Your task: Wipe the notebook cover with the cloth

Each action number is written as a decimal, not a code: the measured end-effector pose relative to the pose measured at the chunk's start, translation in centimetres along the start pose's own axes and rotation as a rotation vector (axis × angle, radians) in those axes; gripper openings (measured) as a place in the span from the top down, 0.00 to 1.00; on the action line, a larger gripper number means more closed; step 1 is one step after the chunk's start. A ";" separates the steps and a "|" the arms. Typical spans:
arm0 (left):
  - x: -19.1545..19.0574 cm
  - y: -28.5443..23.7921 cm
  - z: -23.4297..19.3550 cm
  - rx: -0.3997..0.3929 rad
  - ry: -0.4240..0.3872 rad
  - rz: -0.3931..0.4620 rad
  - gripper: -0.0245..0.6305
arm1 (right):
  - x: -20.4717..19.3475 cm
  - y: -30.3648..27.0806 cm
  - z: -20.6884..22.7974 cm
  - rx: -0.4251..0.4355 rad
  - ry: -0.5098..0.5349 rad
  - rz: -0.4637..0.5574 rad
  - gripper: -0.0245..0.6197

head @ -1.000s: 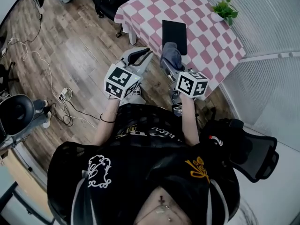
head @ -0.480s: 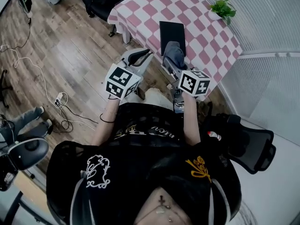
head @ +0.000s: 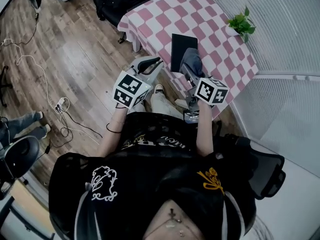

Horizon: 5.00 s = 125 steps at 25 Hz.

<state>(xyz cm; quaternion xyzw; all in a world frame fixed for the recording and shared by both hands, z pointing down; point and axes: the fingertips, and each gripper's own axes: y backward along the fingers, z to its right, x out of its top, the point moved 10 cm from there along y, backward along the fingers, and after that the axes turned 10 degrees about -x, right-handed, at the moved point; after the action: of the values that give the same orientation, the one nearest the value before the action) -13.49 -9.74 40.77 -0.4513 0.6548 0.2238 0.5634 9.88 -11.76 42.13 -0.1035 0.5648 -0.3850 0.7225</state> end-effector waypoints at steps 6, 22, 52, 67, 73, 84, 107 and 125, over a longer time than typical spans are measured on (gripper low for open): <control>0.8 -2.8 -2.0 0.047 0.017 0.000 0.90 | 2.7 -2.5 3.5 0.008 0.034 -0.030 0.85; 2.4 -8.6 -4.8 0.093 0.027 -0.055 0.90 | 3.2 -18.1 7.5 0.141 0.136 -0.330 0.85; 2.3 -13.1 -4.7 -0.029 0.007 -0.121 0.90 | 0.2 -14.8 18.9 -0.048 -0.052 -0.327 0.85; 1.8 -10.3 -4.4 0.024 0.017 -0.106 0.90 | -0.1 -15.3 9.6 0.088 0.115 -0.355 0.85; 1.5 -9.5 -4.1 0.030 0.005 -0.113 0.90 | -1.7 -16.5 6.8 0.137 0.165 -0.408 0.85; 1.4 -9.2 -4.1 0.035 0.010 -0.111 0.90 | -3.5 -17.2 7.5 0.144 0.103 -0.435 0.85; 1.6 -13.2 -2.9 -0.069 -0.014 -0.128 0.90 | -2.9 -11.3 17.5 -0.062 -0.019 -0.354 0.85; 1.1 -10.7 -3.8 0.002 0.012 -0.118 0.90 | -3.5 -12.1 8.3 0.116 0.134 -0.389 0.85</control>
<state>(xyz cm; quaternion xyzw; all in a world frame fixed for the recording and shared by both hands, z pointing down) -6.41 -18.42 43.07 -0.4899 0.6308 0.1870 0.5719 11.78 -20.08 54.61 -0.1430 0.5577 -0.5552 0.6002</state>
